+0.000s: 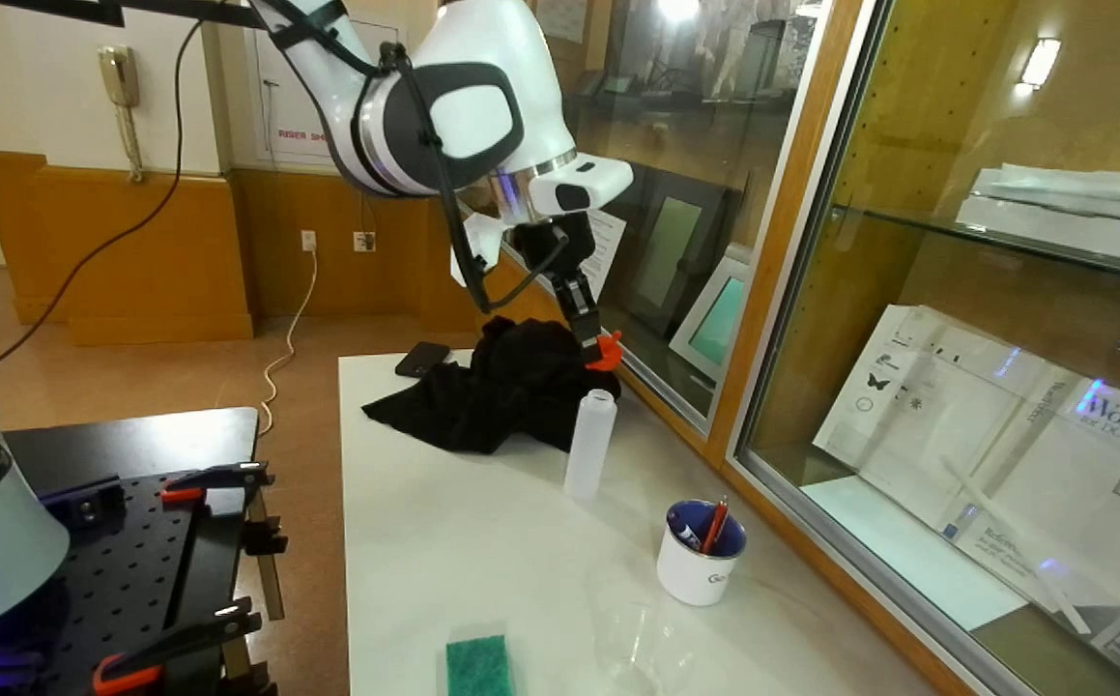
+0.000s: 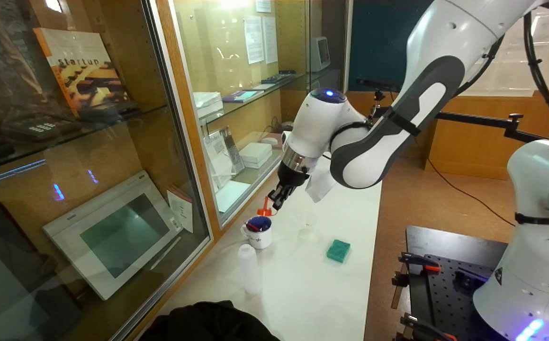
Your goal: Uncover the bottle and put the lid on the table
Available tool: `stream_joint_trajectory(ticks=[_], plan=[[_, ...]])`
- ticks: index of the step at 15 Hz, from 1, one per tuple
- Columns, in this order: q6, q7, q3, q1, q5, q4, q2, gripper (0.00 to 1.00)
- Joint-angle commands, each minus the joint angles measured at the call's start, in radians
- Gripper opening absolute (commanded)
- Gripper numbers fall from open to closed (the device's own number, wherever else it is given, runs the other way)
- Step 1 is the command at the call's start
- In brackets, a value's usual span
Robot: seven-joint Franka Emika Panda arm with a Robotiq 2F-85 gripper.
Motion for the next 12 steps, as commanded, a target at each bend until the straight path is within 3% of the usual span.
stream_joint_trajectory(ticks=[1,3,4,8,9,12], plan=[[-0.186,0.188,0.003,0.002,-0.200,-0.042,-0.121,0.01],[-0.260,0.285,0.028,0.001,-0.275,-0.059,-0.149,0.01],[-0.277,0.326,0.179,-0.137,-0.290,-0.067,-0.152,0.01],[-0.329,0.577,0.336,-0.231,-0.404,-0.094,-0.134,0.01],[-0.352,0.666,0.311,-0.195,-0.455,-0.093,-0.121,0.01],[-0.387,0.860,0.373,-0.249,-0.539,-0.087,-0.061,0.01]])
